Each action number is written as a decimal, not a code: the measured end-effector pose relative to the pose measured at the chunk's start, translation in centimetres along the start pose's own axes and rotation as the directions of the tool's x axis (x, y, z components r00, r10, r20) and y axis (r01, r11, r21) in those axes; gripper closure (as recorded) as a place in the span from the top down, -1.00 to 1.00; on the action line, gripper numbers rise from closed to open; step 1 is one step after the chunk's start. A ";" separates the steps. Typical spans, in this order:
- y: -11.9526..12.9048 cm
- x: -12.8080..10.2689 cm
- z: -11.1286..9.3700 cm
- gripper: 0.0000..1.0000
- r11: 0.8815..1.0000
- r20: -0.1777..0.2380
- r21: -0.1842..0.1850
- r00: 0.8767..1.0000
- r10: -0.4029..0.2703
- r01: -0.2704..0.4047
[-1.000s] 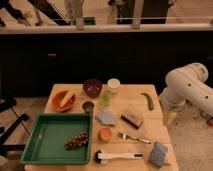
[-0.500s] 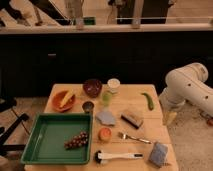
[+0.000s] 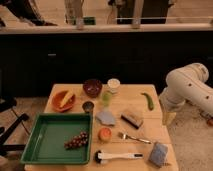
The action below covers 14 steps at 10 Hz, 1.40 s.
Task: Place pepper in purple bowl
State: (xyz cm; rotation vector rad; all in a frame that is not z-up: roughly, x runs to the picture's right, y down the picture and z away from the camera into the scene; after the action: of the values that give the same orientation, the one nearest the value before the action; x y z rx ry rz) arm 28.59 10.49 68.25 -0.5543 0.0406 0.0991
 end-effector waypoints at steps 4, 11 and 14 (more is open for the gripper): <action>-3.6 -1.1 1.4 0.60 0.949 0.022 -0.017 0.948 0.316 -0.316; -10.5 -0.3 8.5 0.60 0.867 -0.065 -0.109 0.874 0.482 -0.487; -14.0 0.9 12.0 0.60 0.718 -0.107 -0.121 0.729 0.677 -0.685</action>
State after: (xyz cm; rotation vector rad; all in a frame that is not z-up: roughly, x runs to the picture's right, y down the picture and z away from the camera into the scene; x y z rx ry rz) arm 31.06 5.03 85.75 -0.6748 0.2985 0.8259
